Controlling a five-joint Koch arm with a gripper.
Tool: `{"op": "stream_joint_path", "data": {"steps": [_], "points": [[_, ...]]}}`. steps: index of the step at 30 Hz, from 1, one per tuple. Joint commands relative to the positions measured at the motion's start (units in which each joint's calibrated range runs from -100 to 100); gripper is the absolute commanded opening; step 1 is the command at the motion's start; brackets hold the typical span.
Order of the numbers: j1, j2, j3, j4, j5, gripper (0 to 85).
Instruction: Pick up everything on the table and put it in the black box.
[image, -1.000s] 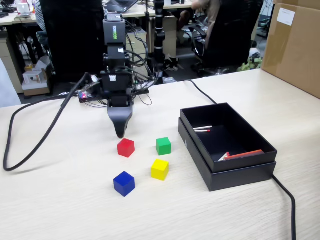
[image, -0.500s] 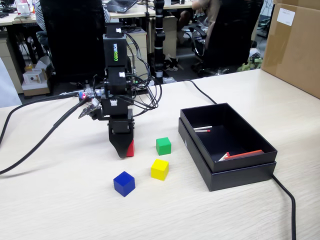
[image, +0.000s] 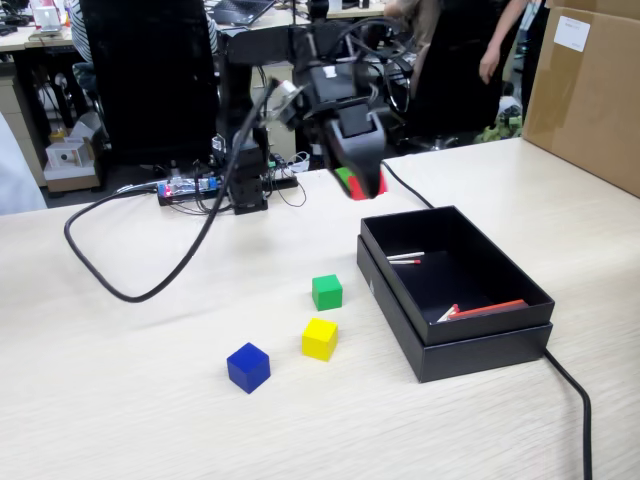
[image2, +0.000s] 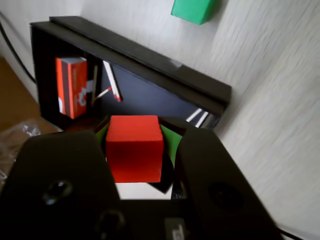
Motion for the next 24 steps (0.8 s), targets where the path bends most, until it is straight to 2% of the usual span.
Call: {"op": "stream_joint_path", "data": {"steps": [1,13,14,15,17,20,24], "points": [[2.0,9.4,9.3,0.2,0.9,8.4],[4.2,41.6,28.2,-2.4,3.2,9.0],[4.3,43.0,28.7,-2.4,3.3,12.0],[4.4,46.1,28.7,-2.6,3.3,18.6],[4.4,47.0,28.7,-3.2,3.3,24.7],[4.2,46.0,28.3,-3.9,3.2,28.2],[3.9,38.4,26.7,-4.9,3.1,39.5]]}}
